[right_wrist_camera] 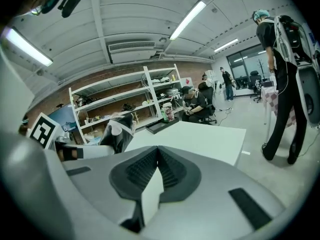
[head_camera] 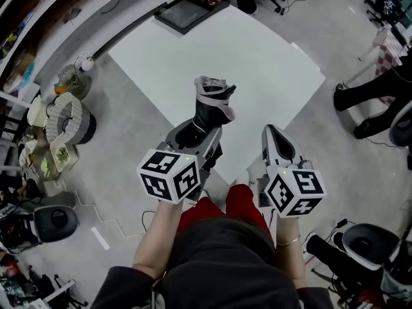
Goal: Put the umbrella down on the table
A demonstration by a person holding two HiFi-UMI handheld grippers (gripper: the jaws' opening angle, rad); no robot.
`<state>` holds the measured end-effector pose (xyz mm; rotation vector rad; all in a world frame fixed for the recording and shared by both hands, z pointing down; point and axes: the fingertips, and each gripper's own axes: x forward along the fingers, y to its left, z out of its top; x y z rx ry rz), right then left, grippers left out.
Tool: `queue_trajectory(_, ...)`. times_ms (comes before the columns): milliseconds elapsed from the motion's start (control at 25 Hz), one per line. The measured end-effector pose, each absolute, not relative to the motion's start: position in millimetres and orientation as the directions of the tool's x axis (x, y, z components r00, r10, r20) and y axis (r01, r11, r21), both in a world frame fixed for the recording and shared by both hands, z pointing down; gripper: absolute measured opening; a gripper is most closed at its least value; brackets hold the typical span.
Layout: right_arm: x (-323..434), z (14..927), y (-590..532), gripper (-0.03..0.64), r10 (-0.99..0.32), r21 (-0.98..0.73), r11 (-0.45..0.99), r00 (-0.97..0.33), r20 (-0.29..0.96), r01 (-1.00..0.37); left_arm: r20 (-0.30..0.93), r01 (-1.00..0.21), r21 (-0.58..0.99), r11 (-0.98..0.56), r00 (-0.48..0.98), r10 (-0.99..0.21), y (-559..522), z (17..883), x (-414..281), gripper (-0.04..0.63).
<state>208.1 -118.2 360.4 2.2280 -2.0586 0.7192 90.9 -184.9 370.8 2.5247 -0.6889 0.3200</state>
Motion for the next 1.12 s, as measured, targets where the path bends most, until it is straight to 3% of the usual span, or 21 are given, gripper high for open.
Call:
queue_trajectory(560, 249, 381, -174, 0.018, -0.912, -0.321, 0.047, -0.171, 0.372, -0.946, 0.447, -0.656, 0.398, -0.642, 0.749, -0.489, -205, 411, 135, 0.198)
queue_trajectory(1120, 229, 403, -217, 0.018, -0.829, -0.345, 0.24, -0.376, 0.415, -0.908, 0.52, -0.778, 0.474, -0.412, 0.625, -0.582, -221, 456, 127, 0.198)
